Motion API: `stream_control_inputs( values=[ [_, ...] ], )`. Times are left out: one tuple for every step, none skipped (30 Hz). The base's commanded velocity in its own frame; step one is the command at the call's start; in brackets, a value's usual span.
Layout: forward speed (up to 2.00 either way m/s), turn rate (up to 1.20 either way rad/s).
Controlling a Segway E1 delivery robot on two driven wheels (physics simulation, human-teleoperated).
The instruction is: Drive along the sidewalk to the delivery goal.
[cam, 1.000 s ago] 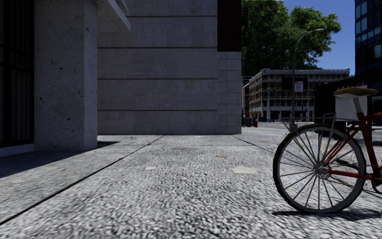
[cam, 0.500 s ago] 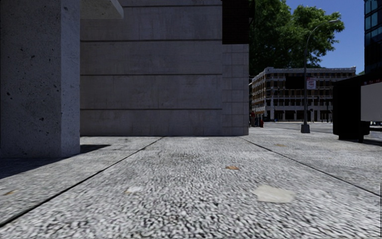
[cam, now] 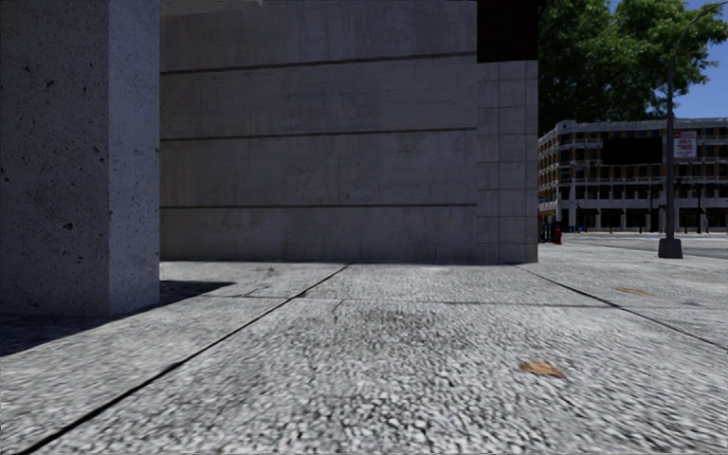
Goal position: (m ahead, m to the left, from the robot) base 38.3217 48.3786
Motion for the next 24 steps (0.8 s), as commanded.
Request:
stream_control_inputs(
  values=[
    [2.00, 0.00],
    [2.00, 0.00],
    [2.00, 0.00],
    [2.00, 0.00],
    [2.00, 0.00],
    [2.00, 0.00],
    [2.00, 0.00],
    [2.00, 0.00],
    [2.00, 0.00],
    [2.00, 0.00],
    [2.00, 0.00],
    [2.00, 0.00],
    [2.00, 0.00],
    [2.00, 0.00],
    [2.00, 0.06],
    [2.00, 0.15],
    [2.00, 0.22],
    [2.00, 0.22],
    [2.00, 0.29],
    [2.00, 0.32],
    [2.00, 0.32],
    [2.00, 0.33],
    [2.00, 0.33],
    [2.00, 0.33]
  ],
)
